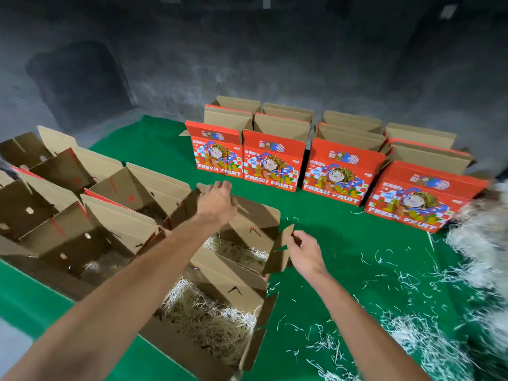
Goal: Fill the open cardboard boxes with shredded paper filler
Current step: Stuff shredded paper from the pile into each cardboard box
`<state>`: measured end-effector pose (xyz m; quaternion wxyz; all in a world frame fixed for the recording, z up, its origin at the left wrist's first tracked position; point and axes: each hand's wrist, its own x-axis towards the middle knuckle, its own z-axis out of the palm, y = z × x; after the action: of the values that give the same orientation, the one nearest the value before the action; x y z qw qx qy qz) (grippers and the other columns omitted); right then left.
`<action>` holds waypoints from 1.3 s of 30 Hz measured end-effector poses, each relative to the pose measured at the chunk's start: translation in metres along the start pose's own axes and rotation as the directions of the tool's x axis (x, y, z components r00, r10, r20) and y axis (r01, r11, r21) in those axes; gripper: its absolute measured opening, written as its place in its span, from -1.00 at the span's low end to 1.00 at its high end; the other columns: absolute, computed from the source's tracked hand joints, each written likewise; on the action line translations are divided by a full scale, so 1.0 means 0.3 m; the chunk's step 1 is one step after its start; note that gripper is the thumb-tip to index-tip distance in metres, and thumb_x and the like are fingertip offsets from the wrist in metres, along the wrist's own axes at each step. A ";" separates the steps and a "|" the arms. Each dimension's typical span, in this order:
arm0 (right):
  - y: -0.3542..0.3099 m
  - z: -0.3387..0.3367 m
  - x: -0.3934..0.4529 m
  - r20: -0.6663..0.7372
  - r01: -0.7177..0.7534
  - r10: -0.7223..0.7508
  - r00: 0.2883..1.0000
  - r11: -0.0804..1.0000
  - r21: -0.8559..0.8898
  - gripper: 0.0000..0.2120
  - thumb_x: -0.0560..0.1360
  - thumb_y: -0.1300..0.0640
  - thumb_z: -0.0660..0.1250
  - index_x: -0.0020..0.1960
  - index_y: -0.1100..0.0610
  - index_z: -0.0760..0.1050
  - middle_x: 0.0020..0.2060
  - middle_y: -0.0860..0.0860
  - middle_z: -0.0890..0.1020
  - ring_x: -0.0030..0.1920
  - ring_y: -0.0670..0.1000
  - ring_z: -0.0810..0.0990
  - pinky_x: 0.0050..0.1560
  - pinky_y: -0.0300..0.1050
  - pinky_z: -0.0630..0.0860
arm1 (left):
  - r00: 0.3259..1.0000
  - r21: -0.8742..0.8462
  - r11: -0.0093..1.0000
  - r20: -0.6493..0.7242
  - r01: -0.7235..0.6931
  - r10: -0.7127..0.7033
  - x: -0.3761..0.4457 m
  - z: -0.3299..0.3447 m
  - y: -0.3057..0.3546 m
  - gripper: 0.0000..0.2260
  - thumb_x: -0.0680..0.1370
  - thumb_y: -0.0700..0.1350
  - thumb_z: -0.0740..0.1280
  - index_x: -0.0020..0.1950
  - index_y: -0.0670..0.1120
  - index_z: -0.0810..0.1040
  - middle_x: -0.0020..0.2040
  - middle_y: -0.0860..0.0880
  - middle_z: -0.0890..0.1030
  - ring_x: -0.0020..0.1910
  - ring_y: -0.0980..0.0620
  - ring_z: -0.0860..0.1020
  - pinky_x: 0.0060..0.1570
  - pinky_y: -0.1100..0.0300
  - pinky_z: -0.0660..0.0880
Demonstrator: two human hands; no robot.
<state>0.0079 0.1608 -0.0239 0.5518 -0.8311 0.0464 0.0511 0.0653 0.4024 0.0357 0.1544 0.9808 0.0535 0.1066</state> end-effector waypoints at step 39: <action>0.384 -1.528 1.058 -0.222 -0.133 -0.131 0.966 0.486 -0.864 -0.55 0.51 0.08 0.33 0.38 -0.01 0.37 0.21 0.01 0.62 0.31 0.10 0.50 0.41 0.04 0.26 | 0.777 -0.086 0.809 0.235 -0.582 0.584 0.749 0.805 1.801 -0.72 0.57 -0.09 0.24 0.27 0.11 0.46 0.19 0.01 0.64 0.19 -0.03 0.59 0.18 0.09 0.48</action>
<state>0.3224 -0.3129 0.0045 0.0429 -0.9946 0.0858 -0.0406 0.3771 -0.1484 0.0243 0.1233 0.9538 -0.2728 0.0248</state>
